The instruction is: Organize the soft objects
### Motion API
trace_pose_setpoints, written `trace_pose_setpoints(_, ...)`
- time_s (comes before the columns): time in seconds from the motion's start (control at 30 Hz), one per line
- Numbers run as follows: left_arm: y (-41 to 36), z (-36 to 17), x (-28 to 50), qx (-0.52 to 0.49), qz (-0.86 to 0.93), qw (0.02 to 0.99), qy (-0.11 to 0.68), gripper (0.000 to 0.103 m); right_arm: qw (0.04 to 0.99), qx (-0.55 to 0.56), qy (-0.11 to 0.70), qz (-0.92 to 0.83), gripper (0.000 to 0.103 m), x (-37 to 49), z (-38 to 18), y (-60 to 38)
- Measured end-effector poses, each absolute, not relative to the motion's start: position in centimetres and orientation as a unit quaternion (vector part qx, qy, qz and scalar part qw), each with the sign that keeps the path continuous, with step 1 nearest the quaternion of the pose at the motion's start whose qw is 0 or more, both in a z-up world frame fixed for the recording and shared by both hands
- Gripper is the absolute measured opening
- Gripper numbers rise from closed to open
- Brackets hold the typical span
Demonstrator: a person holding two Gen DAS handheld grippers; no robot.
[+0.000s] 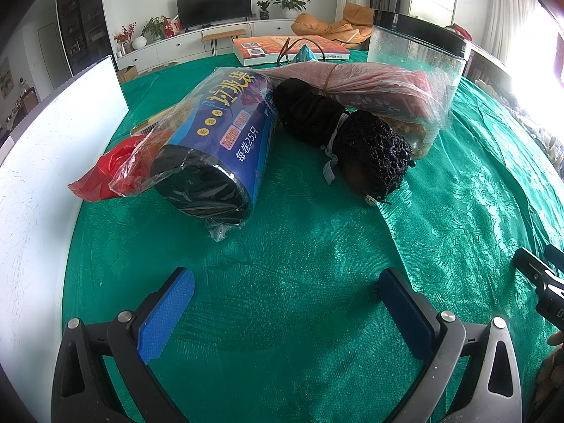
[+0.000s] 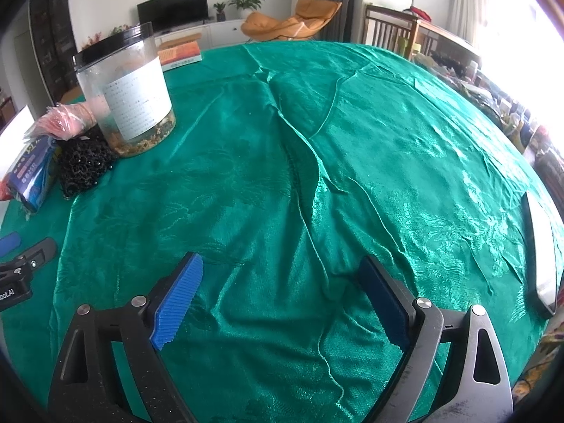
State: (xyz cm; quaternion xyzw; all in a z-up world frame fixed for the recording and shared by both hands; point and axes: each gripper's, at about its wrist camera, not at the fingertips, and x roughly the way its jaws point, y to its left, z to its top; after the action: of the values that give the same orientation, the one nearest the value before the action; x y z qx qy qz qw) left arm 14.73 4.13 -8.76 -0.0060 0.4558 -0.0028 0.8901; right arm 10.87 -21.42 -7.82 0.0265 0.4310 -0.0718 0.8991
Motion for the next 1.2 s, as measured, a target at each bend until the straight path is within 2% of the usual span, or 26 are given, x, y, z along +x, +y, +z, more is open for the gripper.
trace_pose_setpoints(1.2, 4.13, -8.74, 14.71, -0.006, -0.003, 0.89, 0.456, 0.103, 0.896, 0.033, 0.436, -0.082, 0.095, 11.23, -7.82, -21.58)
